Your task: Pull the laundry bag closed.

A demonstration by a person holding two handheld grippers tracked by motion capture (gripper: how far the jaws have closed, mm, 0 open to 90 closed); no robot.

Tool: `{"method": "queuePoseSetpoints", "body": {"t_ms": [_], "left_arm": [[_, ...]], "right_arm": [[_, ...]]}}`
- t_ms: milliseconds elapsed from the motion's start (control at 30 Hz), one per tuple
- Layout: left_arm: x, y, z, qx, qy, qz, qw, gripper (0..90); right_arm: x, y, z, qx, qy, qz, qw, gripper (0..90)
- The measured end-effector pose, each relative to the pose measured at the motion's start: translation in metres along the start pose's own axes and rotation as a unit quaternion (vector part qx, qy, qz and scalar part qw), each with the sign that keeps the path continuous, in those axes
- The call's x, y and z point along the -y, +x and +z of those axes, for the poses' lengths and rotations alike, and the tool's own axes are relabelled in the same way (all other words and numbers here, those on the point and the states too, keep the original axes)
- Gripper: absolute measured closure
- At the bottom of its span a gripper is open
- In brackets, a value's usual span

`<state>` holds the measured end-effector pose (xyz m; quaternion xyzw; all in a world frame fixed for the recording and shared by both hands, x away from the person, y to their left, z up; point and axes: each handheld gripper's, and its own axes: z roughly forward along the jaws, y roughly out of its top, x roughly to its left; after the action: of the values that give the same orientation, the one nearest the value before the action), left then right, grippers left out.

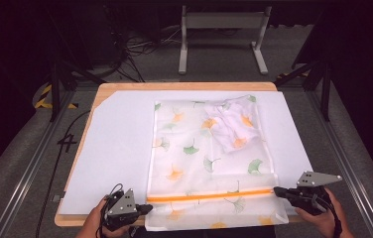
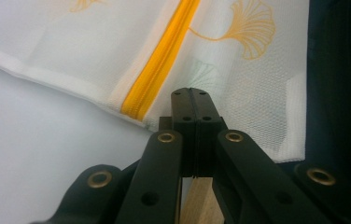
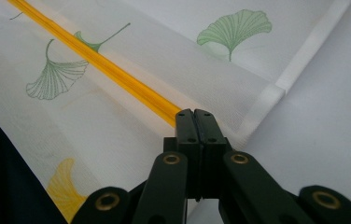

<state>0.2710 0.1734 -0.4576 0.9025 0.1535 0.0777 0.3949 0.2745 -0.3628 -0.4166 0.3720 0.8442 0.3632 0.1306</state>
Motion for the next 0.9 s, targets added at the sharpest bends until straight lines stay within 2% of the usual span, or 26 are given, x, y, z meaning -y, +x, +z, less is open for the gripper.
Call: {"method": "queuePoseSetpoints", "body": {"t_ms": [167,200,233,367,400,500,600,700,833,900], "left_arm": [[0.001,0.001,-0.005,-0.012,-0.003,-0.005,0.9999,90.0],[0.001,0.002,-0.006,-0.016,-0.003,-0.002,0.9999,90.0],[0.001,0.002,-0.006,-0.018,-0.003,-0.003,0.9998,90.0],[0.001,0.003,-0.009,-0.024,-0.006,-0.005,0.9997,90.0],[0.002,0.004,-0.011,-0.026,-0.009,-0.008,0.9996,90.0],[0.002,0.005,-0.015,-0.035,-0.015,-0.009,0.9992,90.0],[0.002,0.007,-0.021,-0.050,-0.024,-0.014,0.9983,90.0],[0.002,0.010,-0.027,-0.065,-0.032,-0.018,0.9972,86.2],[0.003,0.014,-0.034,-0.086,-0.040,-0.022,0.9953,83.2],[0.004,0.017,-0.038,-0.095,-0.045,-0.027,0.9941,81.7]], "right_arm": [[-0.001,0.002,-0.002,0.003,-0.013,-0.008,0.9999,90.0],[-0.002,0.002,-0.003,-0.004,-0.013,-0.013,0.9998,90.0],[-0.002,0.004,-0.003,0.000,-0.012,-0.019,0.9997,90.0],[-0.004,0.007,-0.004,0.001,-0.014,-0.028,0.9995,86.7],[-0.006,0.008,-0.005,0.012,-0.017,-0.035,0.9992,82.7],[-0.006,0.009,-0.007,0.011,-0.022,-0.037,0.9990,81.8],[-0.010,0.010,-0.011,0.028,-0.033,-0.044,0.9981,76.9],[-0.013,0.009,-0.014,0.039,-0.040,-0.052,0.9971,73.3],[-0.017,0.007,-0.016,0.059,-0.045,-0.067,0.9949,64.4],[-0.019,0.006,-0.017,0.075,-0.050,-0.078,0.9928,63.0]]}}
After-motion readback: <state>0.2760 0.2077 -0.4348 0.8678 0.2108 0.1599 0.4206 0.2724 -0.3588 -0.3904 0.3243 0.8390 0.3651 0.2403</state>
